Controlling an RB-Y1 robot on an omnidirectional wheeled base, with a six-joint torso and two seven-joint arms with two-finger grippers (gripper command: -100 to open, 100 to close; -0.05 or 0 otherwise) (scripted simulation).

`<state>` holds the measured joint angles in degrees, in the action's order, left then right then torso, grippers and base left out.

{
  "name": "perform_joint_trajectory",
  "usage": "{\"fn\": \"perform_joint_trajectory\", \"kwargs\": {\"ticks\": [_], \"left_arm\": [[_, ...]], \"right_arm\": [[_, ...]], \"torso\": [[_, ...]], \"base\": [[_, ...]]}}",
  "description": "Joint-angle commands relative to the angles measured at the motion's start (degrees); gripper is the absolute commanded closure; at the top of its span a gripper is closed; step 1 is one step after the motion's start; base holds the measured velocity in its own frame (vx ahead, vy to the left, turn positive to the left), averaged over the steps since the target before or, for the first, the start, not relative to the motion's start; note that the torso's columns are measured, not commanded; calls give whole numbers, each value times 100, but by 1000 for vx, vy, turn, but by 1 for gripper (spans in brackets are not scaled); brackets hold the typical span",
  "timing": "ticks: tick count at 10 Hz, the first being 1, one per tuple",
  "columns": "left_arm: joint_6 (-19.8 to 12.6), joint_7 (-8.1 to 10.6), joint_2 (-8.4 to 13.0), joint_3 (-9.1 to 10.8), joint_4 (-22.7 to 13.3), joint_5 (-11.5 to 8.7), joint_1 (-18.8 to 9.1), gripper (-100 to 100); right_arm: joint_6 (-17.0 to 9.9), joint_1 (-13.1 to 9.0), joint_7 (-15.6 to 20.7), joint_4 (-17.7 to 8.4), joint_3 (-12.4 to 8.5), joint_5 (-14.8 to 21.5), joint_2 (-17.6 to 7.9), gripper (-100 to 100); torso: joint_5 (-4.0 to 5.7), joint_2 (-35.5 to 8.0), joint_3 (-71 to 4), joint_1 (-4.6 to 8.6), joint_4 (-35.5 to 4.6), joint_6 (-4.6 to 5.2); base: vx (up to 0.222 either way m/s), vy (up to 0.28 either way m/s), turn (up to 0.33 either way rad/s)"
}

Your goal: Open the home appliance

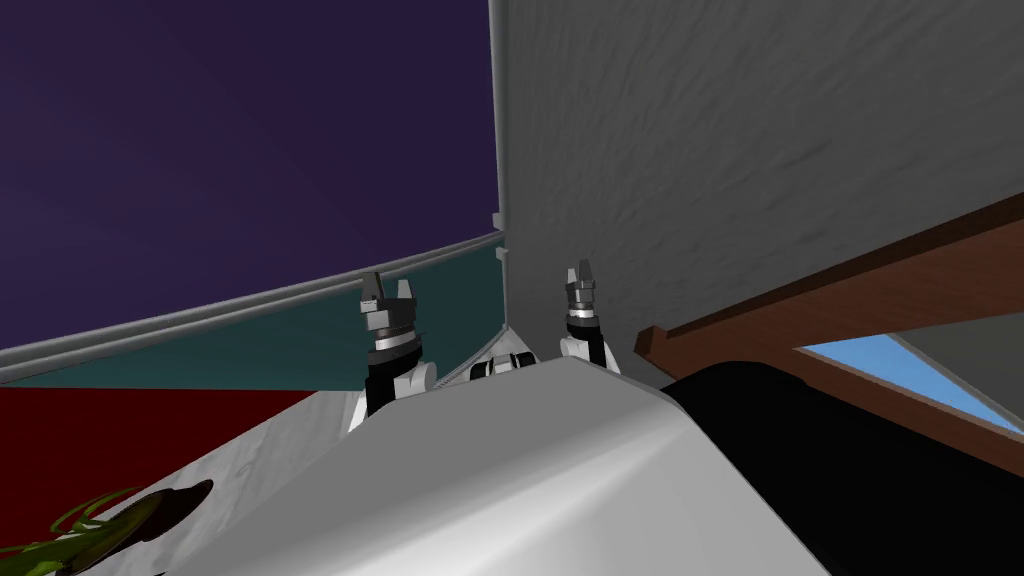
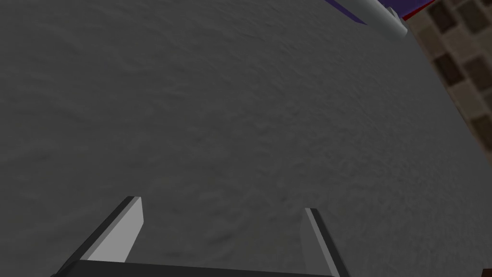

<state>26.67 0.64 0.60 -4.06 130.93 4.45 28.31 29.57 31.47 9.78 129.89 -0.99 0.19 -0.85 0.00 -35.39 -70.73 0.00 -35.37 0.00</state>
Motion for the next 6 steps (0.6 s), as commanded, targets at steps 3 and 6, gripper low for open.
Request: {"fn": "perform_joint_trajectory", "kwargs": {"ticks": [3, 6], "left_arm": [[-298, -40, 466, -40, -14, -25, -243, -100], [-765, -106, 789, -105, -16, -64, -640, -100]], "right_arm": [[-1, 0, 0, -3, 0, 0, 0, 0], [-1, 1, 0, -3, 0, 0, 0, 0]], "torso": [[-1, -668, -1353, -2, -668, 0], [0, -687, -1385, 0, -690, 0]], "base": [[5, -1, -23], [8, -1, -39]]}}
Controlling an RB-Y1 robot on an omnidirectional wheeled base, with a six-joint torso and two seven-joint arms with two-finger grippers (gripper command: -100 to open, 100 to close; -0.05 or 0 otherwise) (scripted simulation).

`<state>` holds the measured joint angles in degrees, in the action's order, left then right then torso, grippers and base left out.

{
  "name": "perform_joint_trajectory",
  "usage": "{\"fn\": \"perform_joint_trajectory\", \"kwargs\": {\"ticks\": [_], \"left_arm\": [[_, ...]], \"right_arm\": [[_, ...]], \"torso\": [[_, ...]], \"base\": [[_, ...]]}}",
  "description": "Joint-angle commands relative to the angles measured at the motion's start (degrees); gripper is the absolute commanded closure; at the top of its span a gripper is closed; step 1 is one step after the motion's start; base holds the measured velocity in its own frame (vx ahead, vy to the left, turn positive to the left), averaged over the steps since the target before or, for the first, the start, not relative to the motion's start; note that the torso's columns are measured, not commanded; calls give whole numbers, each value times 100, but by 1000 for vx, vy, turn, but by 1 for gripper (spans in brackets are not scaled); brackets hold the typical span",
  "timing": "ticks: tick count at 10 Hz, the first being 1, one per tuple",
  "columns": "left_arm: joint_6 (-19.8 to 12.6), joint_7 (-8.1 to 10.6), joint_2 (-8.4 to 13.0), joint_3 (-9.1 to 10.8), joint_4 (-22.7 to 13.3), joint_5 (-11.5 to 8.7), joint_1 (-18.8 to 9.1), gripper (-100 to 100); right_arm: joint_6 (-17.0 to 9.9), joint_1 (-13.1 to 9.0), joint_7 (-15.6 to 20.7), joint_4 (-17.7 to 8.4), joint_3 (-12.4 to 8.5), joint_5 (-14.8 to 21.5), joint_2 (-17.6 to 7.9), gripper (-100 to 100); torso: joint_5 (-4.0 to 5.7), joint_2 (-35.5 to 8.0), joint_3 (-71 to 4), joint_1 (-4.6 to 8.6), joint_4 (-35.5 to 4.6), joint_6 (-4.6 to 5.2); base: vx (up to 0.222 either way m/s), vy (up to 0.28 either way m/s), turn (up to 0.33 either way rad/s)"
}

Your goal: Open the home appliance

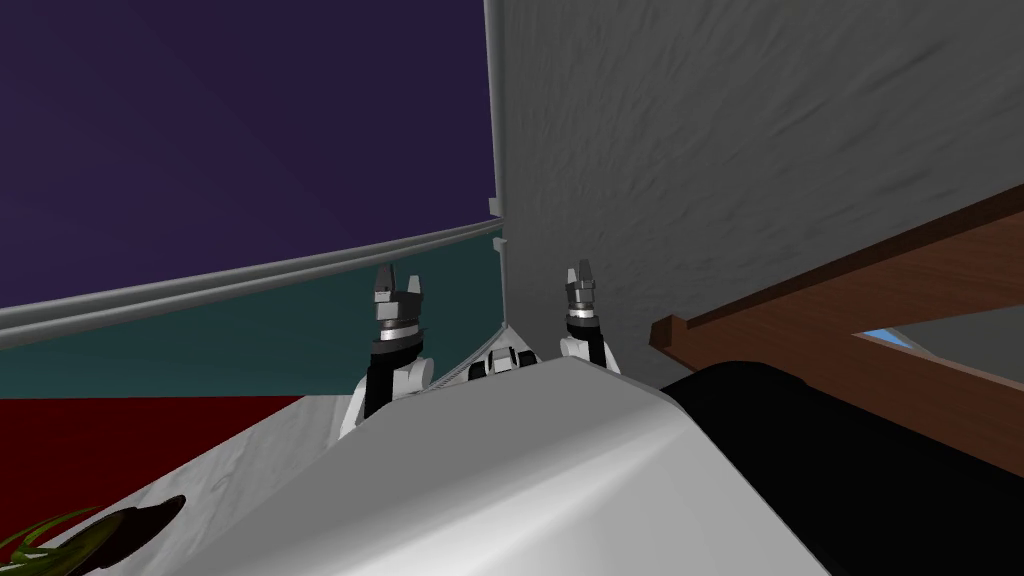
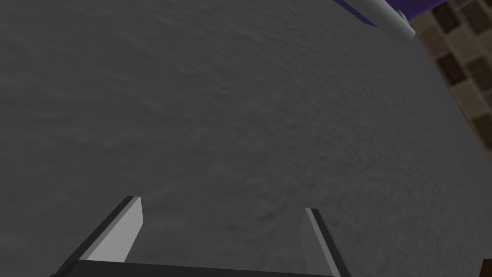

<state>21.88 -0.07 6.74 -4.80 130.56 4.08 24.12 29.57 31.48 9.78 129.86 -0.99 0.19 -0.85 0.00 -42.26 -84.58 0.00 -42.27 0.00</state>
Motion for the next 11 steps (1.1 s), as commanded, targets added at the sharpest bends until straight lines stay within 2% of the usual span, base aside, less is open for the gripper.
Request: {"fn": "perform_joint_trajectory", "kwargs": {"ticks": [1, 2, 3, 4, 6, 7, 9, 10, 11], "left_arm": [[-451, -62, 259, -59, 25, -44, -385, -100], [-508, -62, 259, -59, 25, -44, -385, -100], [-693, -92, 333, -89, 32, -61, -562, -100], [-727, -92, 333, -89, 32, -61, -562, -100], [-1090, -157, 454, -156, 55, -100, -946, -100], [-1210, -157, 454, -156, 55, -100, -955, -100], [-1606, -231, 548, -231, 89, -144, -1368, -100], [-1748, -231, 548, -231, 89, -144, -1391, -100], [-1935, -270, 589, -270, 109, -167, -1623, -100]], "right_arm": [[0, 0, 0, 0, 0, 0, 0, 0], [0, 0, 0, 0, 0, 0, 0, 0], [0, 0, 0, 0, 0, 0, 0, 0], [0, 0, 0, 0, 0, 0, 0, 0], [0, 0, 0, 0, 0, 0, 0, 0], [0, 0, 0, 0, 0, 0, 0, 0], [0, 0, 0, 0, 0, 0, 0, 0], [-1, 0, -1, -2, 6, 1, -2, 0], [-2, 3, -2, -5, 9, 2, -2, 0]], "torso": [[1, -2, 0, 1, -1, -1], [0, -2, 1, 0, -1, 0], [0, -4, 2, -1, -1, -2], [0, -4, 2, 0, -2, 0], [0, -3, 1, 0, -2, 0], [1, -1, 0, 0, -1, 0], [0, -1, 0, 0, -1, 1], [1, -2, 0, 5, -3, 5], [1, -3, 0, 9, -4, 2]], "base": [[13, -2, -44], [9, -1, -17], [8, -1, -33], [6, -1, -19], [8, -1, -45], [11, -1, -25], [11, 0, -57], [9, 3, -22], [11, 0, -33]]}}
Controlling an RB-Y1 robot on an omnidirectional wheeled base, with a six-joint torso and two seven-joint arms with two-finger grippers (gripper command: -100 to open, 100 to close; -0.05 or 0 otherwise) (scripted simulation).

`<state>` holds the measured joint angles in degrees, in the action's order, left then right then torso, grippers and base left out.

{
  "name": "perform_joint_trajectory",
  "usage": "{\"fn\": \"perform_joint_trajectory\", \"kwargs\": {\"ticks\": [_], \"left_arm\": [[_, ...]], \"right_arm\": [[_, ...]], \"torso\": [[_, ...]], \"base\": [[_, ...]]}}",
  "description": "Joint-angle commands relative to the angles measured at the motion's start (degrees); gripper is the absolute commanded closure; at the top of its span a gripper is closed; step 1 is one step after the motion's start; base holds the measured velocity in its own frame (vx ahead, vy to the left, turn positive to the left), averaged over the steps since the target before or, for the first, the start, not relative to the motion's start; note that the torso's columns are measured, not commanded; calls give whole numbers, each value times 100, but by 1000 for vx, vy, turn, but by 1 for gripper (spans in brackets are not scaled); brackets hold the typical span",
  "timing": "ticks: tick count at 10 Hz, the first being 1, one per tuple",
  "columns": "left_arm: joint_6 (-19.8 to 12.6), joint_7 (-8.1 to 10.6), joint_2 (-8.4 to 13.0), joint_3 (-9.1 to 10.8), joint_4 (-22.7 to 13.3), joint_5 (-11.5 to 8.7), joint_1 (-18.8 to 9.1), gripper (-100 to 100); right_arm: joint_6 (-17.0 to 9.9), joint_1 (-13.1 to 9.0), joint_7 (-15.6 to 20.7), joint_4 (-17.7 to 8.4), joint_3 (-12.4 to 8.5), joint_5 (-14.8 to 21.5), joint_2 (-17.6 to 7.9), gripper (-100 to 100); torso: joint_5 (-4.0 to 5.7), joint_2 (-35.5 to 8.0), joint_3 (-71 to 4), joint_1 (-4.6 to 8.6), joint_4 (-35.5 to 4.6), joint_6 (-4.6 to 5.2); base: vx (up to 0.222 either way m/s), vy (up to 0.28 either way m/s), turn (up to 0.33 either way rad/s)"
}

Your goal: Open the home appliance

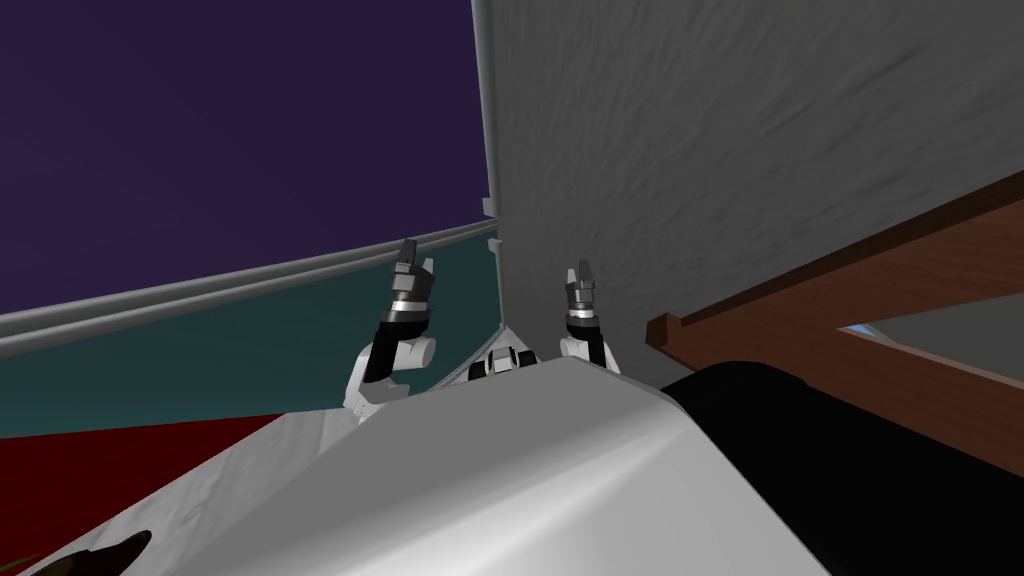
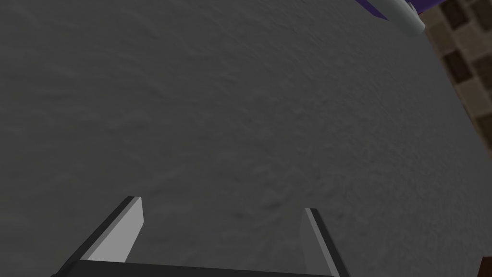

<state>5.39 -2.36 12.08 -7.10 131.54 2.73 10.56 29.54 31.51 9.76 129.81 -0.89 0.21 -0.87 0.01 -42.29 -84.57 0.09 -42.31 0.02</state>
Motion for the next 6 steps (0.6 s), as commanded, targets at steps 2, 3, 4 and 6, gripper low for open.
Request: {"fn": "perform_joint_trajectory", "kwargs": {"ticks": [2, 3, 4, 6], "left_arm": [[-598, -82, 93, -82, 31, -55, -508, -100], [-682, -82, 93, -82, 31, -55, -508, -100], [-893, -124, 132, -125, 49, -79, -755, -100], [-1200, -166, 172, -168, 65, -104, -974, -100]], "right_arm": [[-4, 4, -3, -7, 12, 2, -2, 0], [-6, 4, -5, -10, 20, 4, -4, 0], [-8, 6, -6, -14, 28, 6, -5, 0], [-10, 6, -8, -16, 33, 7, -6, 0]], "torso": [[1, 0, -1, 5, -1, 3], [2, 0, 0, 8, -1, 8], [2, -2, 1, 10, -2, 6], [16, 16, -15, 25, -5, 18]], "base": [[9, 2, -35], [9, 1, -27], [4, -5, -22], [3, -2, -49]]}}
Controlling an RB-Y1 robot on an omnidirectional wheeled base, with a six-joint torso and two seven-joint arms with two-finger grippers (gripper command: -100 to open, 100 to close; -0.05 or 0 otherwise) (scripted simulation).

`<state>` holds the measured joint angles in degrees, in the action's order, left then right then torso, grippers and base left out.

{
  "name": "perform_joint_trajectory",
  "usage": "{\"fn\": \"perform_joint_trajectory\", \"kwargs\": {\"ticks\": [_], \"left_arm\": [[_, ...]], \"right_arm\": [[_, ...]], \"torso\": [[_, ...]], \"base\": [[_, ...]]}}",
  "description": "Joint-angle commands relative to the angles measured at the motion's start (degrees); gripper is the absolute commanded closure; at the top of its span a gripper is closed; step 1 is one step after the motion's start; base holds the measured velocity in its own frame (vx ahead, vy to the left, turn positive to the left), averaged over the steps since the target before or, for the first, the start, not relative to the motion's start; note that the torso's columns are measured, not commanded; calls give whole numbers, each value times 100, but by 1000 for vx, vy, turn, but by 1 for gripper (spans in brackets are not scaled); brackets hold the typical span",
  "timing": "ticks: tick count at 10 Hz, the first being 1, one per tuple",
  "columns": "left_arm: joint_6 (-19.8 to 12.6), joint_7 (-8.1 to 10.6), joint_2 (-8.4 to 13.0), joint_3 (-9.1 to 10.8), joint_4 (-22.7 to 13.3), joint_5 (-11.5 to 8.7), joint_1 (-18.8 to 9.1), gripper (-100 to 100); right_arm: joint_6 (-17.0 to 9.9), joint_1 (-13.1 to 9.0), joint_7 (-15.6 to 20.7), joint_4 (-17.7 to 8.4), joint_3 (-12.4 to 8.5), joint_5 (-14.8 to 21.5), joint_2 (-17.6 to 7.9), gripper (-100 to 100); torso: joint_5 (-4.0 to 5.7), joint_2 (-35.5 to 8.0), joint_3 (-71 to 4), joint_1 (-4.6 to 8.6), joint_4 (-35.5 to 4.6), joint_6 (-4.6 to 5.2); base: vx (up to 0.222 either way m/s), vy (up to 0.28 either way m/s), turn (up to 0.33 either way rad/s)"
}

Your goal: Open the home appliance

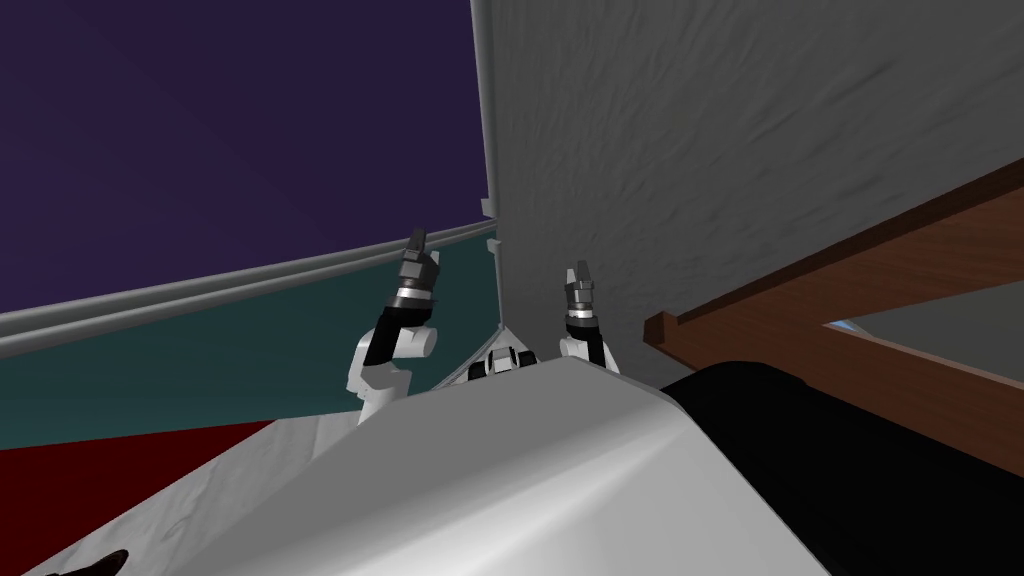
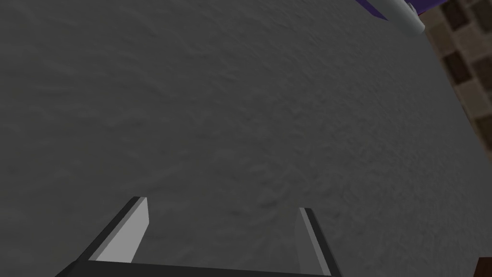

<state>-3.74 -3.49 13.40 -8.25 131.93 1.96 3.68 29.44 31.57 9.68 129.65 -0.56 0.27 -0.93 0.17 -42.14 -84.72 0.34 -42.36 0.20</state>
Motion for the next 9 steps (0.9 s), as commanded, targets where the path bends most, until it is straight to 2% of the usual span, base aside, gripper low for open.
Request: {"fn": "perform_joint_trajectory", "kwargs": {"ticks": [1, 2, 3, 4, 5, 6, 7, 8, 9], "left_arm": [[-386, -53, 40, -53, 26, -27, -321, -100], [-570, -96, 84, -97, 38, -53, -549, -100], [-705, -96, 84, -97, 38, -53, -580, -100], [-877, -140, 131, -141, 45, -79, -819, -100], [-1027, -140, 131, -141, 45, -79, -843, -100], [-1194, -185, 183, -185, 48, -106, -1097, -100], [-1345, -185, 183, -185, 48, -106, -1109, -100], [-1498, -229, 239, -230, 44, -133, -1333, -100], [-1664, -229, 239, -230, 44, -133, -1379, -100]], "right_arm": [[0, 0, 0, 0, 0, 0, 0, 0], [-1, 5, -2, -5, 11, 2, -2, 0], [-2, 6, -3, -6, 12, 3, -2, 0], [-2, 9, -3, -8, 17, 4, -3, 0], [-5, 16, -5, -16, 27, 6, -5, 0], [-8, 23, -6, -23, 33, 7, -6, 0], [-11, 28, -8, -29, 42, 9, -8, 0], [-13, 32, -9, -35, 49, 11, -9, 0], [-16, 35, -11, -40, 60, 14, -11, 0]], "torso": [[-8, 2, 2, -12, 8, -12], [-15, -1, 3, -19, 7, -14], [-11, 7, -4, -18, 6, -9], [-15, 4, 0, -23, 9, -16], [-17, -1, 2, -20, 5, -14], [-18, -6, 5, -19, 3, -18], [-17, -9, 8, -17, 2, -15], [-17, -11, 10, -17, 3, -15], [-15, -13, 11, -13, 2, -10]], "base": [[14, 0, -30], [9, -3, -45], [16, -2, -44], [14, 3, -53], [11, 3, -27], [9, 0, -38], [9, 2, -26], [12, 0, -53], [11, 0, -28]]}}
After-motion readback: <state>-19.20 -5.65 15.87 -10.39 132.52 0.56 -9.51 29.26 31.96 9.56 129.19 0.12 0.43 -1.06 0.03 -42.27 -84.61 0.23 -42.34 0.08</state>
